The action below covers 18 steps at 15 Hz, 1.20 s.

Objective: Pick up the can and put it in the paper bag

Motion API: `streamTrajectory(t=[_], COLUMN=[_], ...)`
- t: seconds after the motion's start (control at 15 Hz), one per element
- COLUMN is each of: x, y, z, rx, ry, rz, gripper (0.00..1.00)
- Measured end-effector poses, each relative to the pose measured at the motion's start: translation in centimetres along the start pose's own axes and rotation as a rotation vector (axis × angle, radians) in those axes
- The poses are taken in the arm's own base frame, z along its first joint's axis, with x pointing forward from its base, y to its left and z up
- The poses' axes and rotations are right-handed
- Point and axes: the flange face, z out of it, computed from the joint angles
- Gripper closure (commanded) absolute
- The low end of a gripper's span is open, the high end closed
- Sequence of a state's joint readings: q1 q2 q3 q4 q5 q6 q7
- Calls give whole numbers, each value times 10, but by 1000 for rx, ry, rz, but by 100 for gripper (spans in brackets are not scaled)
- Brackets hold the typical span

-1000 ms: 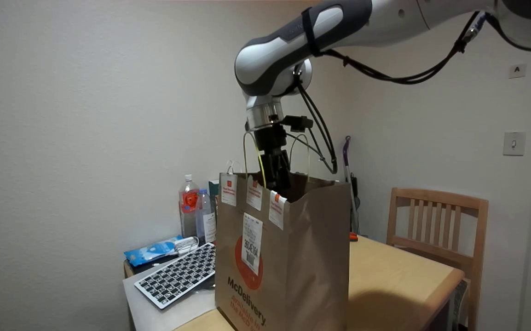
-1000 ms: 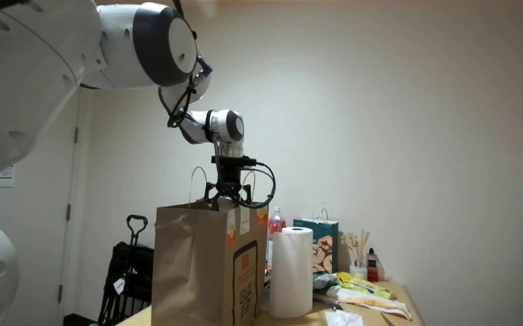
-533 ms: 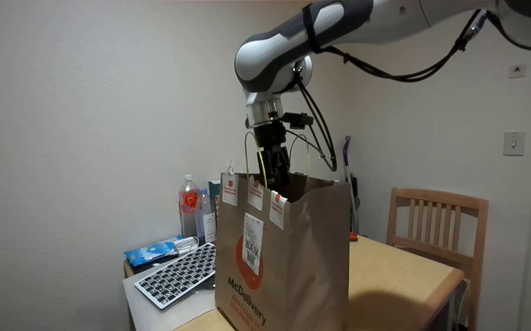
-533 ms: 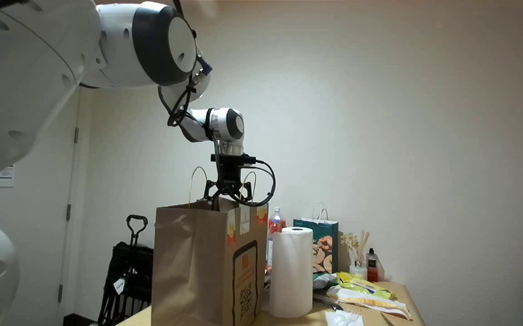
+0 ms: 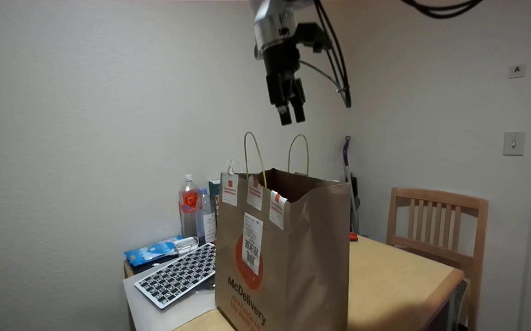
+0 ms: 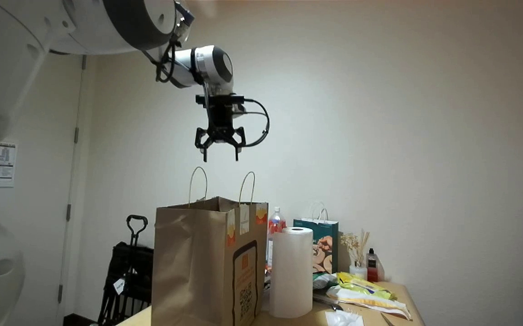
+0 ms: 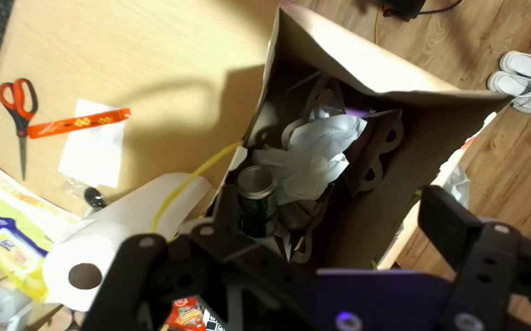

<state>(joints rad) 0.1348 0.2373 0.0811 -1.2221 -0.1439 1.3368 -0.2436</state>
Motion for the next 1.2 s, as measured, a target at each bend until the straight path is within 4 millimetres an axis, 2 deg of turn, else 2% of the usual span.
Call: streamTrajectory(t=[0.2,0.4,0.53,0.67,0.93,1.2], x=[-37,-62,-74,-85,-107,-103], y=[-11,-10,0,18,63,54], z=[-50,-76,-82,-85,-75,-76], rx=[-50,-96,-109,-108,-52,-55], ry=[-7,-8,-5,-1,23,25], rz=[47,106,152,206,320,301], gripper=[0,0,0,0,0,0])
